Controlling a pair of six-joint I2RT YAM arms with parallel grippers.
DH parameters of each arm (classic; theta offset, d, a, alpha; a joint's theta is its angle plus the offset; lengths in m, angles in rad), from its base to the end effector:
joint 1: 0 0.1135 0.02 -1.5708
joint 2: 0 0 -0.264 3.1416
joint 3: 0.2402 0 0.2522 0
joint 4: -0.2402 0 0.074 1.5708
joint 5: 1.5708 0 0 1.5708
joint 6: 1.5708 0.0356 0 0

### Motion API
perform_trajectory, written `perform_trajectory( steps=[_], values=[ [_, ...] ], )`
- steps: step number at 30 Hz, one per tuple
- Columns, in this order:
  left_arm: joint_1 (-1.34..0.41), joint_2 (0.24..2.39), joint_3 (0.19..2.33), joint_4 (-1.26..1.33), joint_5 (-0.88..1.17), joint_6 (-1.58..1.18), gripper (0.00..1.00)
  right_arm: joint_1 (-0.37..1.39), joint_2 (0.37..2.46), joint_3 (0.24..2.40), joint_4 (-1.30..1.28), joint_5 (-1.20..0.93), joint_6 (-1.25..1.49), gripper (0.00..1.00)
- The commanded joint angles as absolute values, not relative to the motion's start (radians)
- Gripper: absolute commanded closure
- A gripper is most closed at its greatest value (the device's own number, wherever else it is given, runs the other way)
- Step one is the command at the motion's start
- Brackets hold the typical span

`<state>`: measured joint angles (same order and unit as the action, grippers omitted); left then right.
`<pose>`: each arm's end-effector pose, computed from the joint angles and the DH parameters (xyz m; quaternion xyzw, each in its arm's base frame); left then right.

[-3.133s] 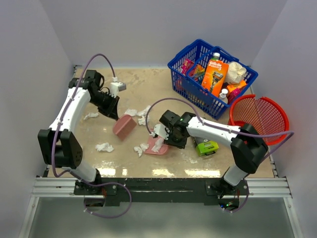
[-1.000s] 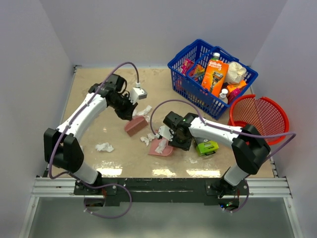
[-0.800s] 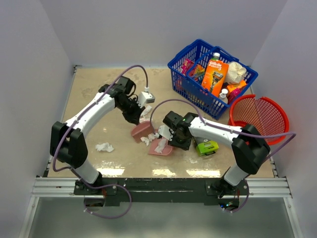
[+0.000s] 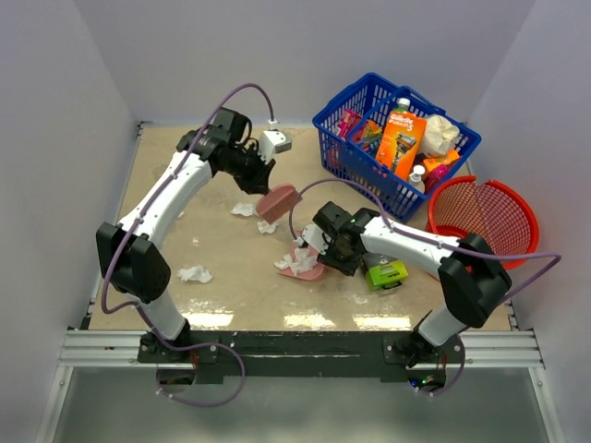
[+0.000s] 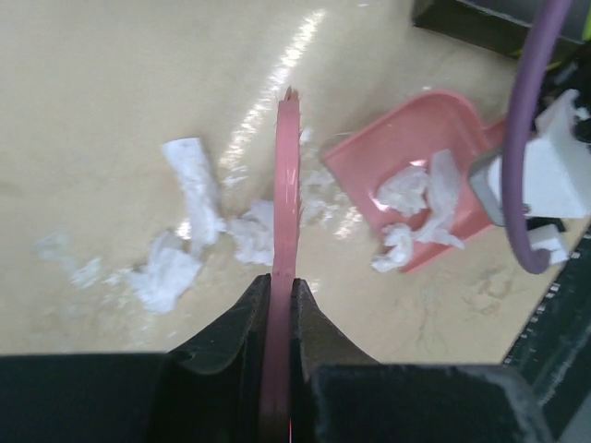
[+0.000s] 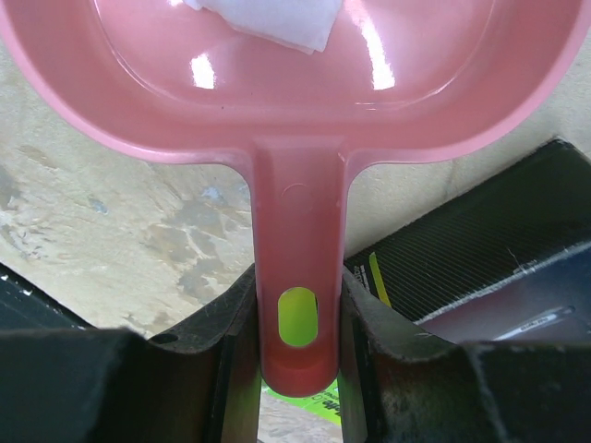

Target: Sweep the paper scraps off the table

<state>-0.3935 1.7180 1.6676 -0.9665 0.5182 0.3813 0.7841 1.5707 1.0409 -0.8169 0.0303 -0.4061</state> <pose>0.3272 -0.1549 0.3330 0.4161 0.8344 -0.2481 0.2628 0.2033 0.2012 0.1986 -0.5556 0.8238 0.0062 0.1126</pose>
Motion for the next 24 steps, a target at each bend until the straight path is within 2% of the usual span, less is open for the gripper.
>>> perform_trajectory(
  steps=[1, 6, 9, 24],
  values=[
    [-0.393, 1.678, 1.759, -0.980, 0.283, 0.454, 1.00, 0.779, 1.578, 1.045, -0.793, 0.003, -0.384, 1.00],
    [-0.396, 1.695, 1.761, -1.028, 0.131, 0.538, 1.00, 0.779, 1.585, 1.046, -0.790, 0.003, -0.374, 1.00],
    [-0.397, 1.712, 1.753, -1.048, 0.115, 0.551, 1.00, 0.779, 1.591, 1.049, -0.790, 0.003, -0.370, 1.00],
    [-0.436, 1.784, 1.678, -1.071, 0.331, 0.477, 1.00, 0.781, 1.600, 1.060, -0.788, 0.003, -0.364, 1.00]
  ],
)
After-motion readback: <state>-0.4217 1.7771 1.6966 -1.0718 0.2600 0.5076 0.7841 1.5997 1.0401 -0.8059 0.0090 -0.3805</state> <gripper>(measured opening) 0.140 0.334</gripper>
